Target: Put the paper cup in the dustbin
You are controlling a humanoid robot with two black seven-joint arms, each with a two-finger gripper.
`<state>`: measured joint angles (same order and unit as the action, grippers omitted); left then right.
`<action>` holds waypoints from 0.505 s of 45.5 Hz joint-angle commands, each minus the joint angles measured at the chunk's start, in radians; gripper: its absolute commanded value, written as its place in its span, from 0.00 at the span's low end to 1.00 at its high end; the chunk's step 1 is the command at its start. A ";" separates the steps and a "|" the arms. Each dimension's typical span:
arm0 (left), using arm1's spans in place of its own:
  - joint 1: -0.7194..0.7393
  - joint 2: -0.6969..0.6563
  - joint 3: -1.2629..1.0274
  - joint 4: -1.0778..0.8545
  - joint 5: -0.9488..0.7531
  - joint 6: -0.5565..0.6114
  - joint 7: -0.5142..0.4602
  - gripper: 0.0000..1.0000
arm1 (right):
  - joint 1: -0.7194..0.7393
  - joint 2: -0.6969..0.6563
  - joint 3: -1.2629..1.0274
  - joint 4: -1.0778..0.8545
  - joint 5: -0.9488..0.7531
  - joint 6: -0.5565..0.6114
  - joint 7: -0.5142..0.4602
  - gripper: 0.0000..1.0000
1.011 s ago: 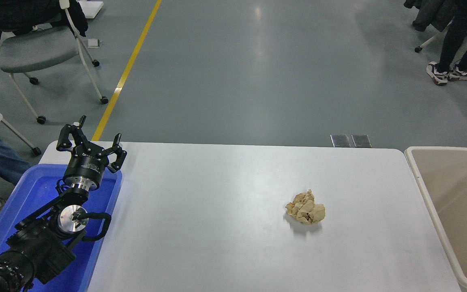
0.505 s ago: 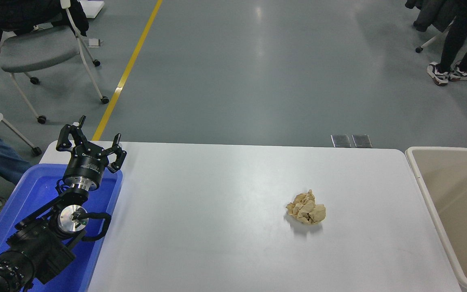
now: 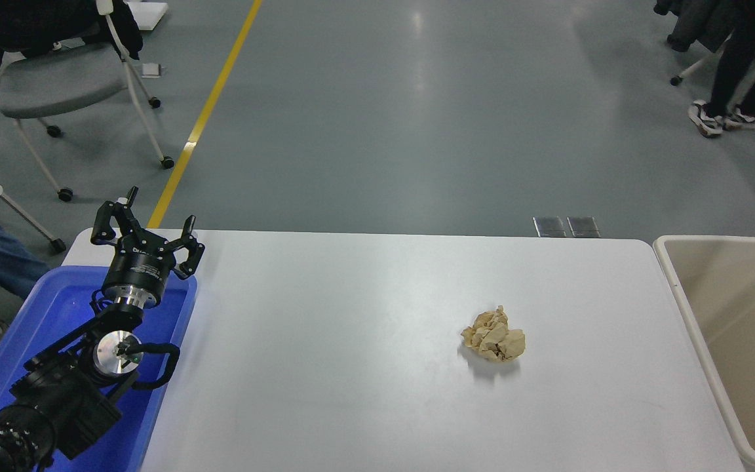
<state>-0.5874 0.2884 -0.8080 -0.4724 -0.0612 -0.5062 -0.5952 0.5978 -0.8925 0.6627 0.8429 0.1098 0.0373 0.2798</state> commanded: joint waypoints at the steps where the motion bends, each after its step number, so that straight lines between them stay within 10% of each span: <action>1: 0.000 0.000 0.001 0.000 0.000 0.000 0.000 1.00 | -0.030 0.035 0.127 0.188 -0.041 -0.040 0.004 0.99; 23: 0.001 0.000 0.000 0.000 0.000 0.000 0.000 1.00 | -0.136 0.443 0.362 0.104 -0.372 -0.054 0.088 0.99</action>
<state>-0.5870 0.2884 -0.8077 -0.4725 -0.0614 -0.5062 -0.5952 0.5054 -0.6472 0.9309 0.9911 -0.1049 -0.0154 0.3430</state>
